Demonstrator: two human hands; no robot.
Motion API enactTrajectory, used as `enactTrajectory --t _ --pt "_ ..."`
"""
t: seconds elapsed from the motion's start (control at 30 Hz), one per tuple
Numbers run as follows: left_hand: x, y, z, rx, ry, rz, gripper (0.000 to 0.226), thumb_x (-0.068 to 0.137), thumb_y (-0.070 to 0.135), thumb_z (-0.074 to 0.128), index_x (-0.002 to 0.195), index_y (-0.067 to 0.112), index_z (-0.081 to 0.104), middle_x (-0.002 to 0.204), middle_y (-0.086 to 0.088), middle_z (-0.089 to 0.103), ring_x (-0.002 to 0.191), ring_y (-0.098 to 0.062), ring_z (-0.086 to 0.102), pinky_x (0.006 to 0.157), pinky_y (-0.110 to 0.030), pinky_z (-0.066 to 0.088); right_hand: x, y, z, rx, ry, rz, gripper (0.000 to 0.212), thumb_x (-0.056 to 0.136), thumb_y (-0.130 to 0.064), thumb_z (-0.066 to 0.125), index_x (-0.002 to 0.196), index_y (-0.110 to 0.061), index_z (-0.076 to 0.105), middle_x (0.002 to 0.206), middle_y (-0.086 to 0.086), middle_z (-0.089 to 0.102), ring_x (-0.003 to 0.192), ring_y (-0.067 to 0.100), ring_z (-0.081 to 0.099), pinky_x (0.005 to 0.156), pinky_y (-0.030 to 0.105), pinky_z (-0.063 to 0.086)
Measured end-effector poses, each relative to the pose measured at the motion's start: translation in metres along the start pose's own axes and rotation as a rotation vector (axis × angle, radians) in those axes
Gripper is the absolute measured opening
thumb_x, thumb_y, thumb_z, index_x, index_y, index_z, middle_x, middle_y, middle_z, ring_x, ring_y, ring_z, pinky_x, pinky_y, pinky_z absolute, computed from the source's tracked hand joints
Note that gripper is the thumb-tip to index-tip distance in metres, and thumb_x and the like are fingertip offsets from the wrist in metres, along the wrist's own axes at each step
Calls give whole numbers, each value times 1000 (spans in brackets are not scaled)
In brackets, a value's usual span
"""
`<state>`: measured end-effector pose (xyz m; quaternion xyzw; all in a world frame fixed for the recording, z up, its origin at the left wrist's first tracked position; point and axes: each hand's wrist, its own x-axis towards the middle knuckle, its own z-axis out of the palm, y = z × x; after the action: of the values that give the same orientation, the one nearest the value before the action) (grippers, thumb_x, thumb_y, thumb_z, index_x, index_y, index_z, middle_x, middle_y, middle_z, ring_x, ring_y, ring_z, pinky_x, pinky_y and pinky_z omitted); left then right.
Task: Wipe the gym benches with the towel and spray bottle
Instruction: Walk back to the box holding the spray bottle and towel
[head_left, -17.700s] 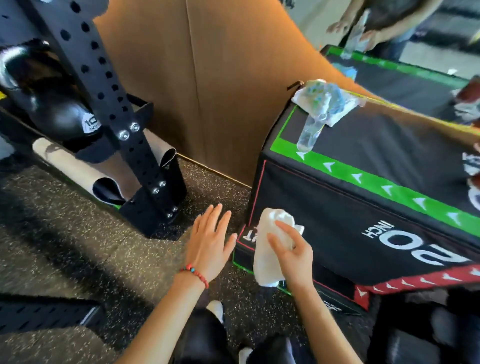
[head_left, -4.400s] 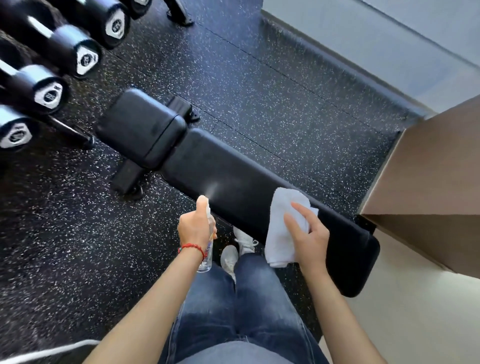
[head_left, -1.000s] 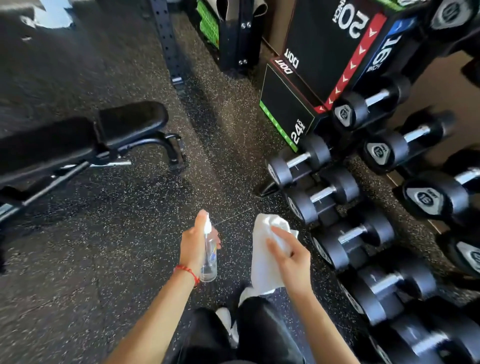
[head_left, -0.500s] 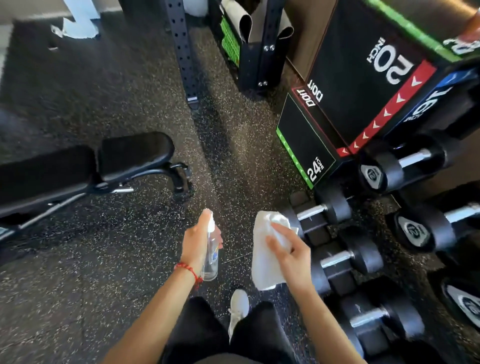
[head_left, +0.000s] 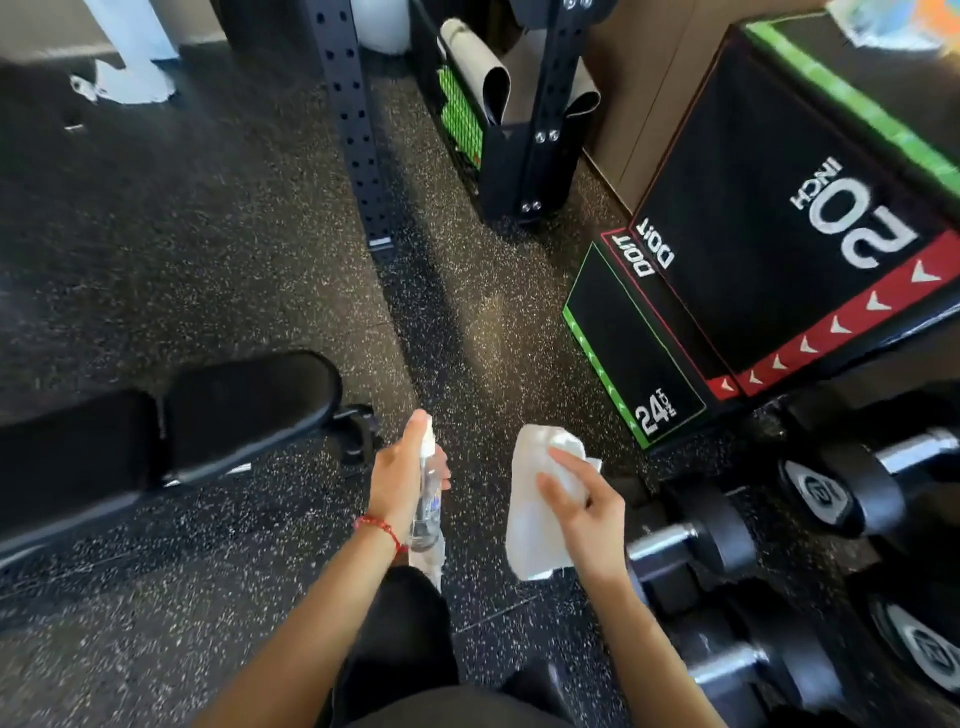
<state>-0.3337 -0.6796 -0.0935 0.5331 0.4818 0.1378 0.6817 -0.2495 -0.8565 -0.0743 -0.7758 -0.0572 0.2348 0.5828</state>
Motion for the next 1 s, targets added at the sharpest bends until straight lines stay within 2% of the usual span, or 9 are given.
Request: enactTrajectory --t 0.07,0.2,0.3,0.47,0.6,0.73,0.8,0.87,1.0 --pt "33 21 -2 21 7 18 62 67 72 48 39 17 57 43 -3 57 47 -22 56 66 -39 47 30 -15 17 4 20 4 27 77 -31 75 103 -30 69 87 -15 65 75 0 57 63 23 48" --pt "95 63 -2 61 -3 13 64 65 75 46 39 18 59 43 -4 58 43 -17 58 60 -31 45 87 -48 51 19 48 -12 24 79 -22 73 94 -40 67 89 -18 65 77 -4 58 65 18 48" --pt "131 88 6 38 -8 -17 62 61 75 48 39 18 60 42 -4 57 41 -17 56 61 -31 47 123 -65 65 24 59 1 25 79 -21 73 92 -41 67 87 -16 66 78 -1 59 68 23 49" --pt "184 118 29 64 -31 -10 60 70 69 46 42 18 60 44 -4 59 44 -17 59 61 -30 47 187 -85 74 27 65 -22 26 79 -20 73 94 -40 67 94 -19 67 84 -7 60 73 16 49" --pt "232 149 64 69 -54 8 58 73 66 45 44 17 59 45 -2 60 43 -16 59 60 -30 49 253 -99 74 14 66 -48 28 80 -18 72 92 -43 66 90 -20 66 79 -11 58 66 11 47" --pt "281 183 106 83 -46 49 59 89 56 45 49 15 58 44 -1 59 43 -16 58 56 -26 47 322 -122 66 31 53 -66 27 81 -17 71 97 -39 66 94 -23 64 83 -14 57 68 5 45" --pt "304 202 127 106 -44 56 58 91 53 43 48 16 57 44 -1 59 42 -15 58 50 -21 47 353 -132 59 39 61 -46 26 81 -19 71 100 -36 67 91 -19 65 80 -8 60 68 11 48" --pt "324 220 145 112 -57 59 59 91 52 42 50 14 58 44 -1 60 40 -14 57 43 -16 44 379 -143 53 45 81 -33 25 80 -21 72 102 -34 68 91 -15 65 81 0 60 72 24 51" --pt "358 248 178 139 -89 49 58 90 52 42 50 14 59 45 -2 61 41 -15 58 42 -16 43 421 -160 43 50 117 -15 25 81 -20 71 102 -33 67 95 -13 65 90 13 61 81 38 52"
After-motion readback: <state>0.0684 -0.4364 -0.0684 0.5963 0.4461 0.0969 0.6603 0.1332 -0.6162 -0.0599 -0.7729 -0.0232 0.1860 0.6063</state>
